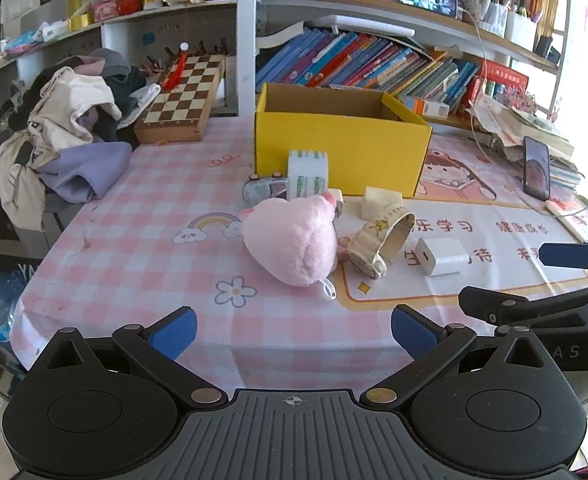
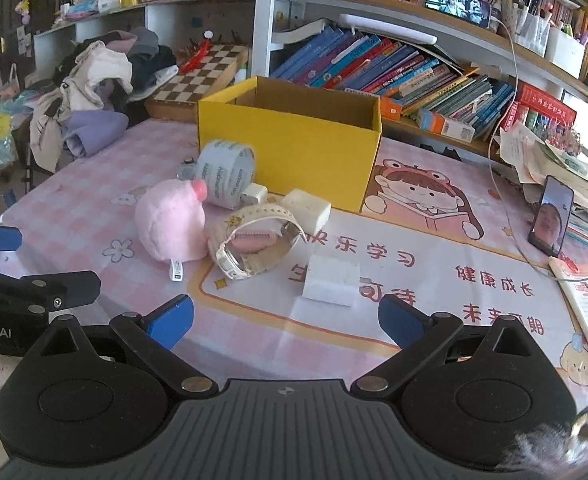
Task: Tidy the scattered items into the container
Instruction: 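Grasp the pink plush pig with the left gripper while the right grasps the white charger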
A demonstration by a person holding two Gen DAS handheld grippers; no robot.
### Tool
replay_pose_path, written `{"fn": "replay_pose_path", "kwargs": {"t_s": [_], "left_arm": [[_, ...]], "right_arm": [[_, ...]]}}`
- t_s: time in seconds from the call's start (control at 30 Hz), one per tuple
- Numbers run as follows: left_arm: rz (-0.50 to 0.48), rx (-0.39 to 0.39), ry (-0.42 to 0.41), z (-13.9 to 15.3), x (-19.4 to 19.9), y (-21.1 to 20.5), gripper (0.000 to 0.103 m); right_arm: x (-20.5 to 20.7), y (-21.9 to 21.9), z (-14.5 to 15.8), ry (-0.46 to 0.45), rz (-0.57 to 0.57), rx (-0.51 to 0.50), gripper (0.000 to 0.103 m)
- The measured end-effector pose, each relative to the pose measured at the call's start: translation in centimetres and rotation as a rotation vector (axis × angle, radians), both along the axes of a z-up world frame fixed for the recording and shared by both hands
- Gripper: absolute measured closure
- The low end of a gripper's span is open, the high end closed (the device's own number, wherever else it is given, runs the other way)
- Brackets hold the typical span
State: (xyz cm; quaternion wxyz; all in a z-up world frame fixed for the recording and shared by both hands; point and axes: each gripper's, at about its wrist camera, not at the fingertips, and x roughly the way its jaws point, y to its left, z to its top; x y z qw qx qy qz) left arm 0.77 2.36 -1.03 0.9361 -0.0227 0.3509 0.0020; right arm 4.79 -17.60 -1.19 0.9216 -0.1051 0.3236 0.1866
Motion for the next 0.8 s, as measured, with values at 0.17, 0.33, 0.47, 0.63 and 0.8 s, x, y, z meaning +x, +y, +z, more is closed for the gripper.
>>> {"fn": "replay_pose_path", "kwargs": {"t_s": [0.17,0.33,0.47,0.63,0.8], "left_arm": [[-0.006,0.031,0.028,-0.2,1.0,-0.3,0.000],[0.024,0.061,0.052,-0.3,2.1,-0.2,0.000],[-0.001,0.091,0.032,-0.2,2.6,-1.0,0.000],[-0.060,0.149,-0.012,-0.1,2.9,-2.5,0.000],[-0.034,0.105,-0.011,0.0,3.9,-1.7,0.000]], "right_arm": [[1.3,-0.3,-0.5,0.071,-0.021,0.019,0.004],[2.4,-0.8,-0.3,0.104,-0.053,0.045,0.009],[2.8,-1.2,0.2,0.108,-0.075,0.039,0.009],[3.9,-1.4,0.2,0.137,-0.084,0.025,0.009],[5.9,-1.7,0.2,0.153,-0.108,0.046,0.009]]}}
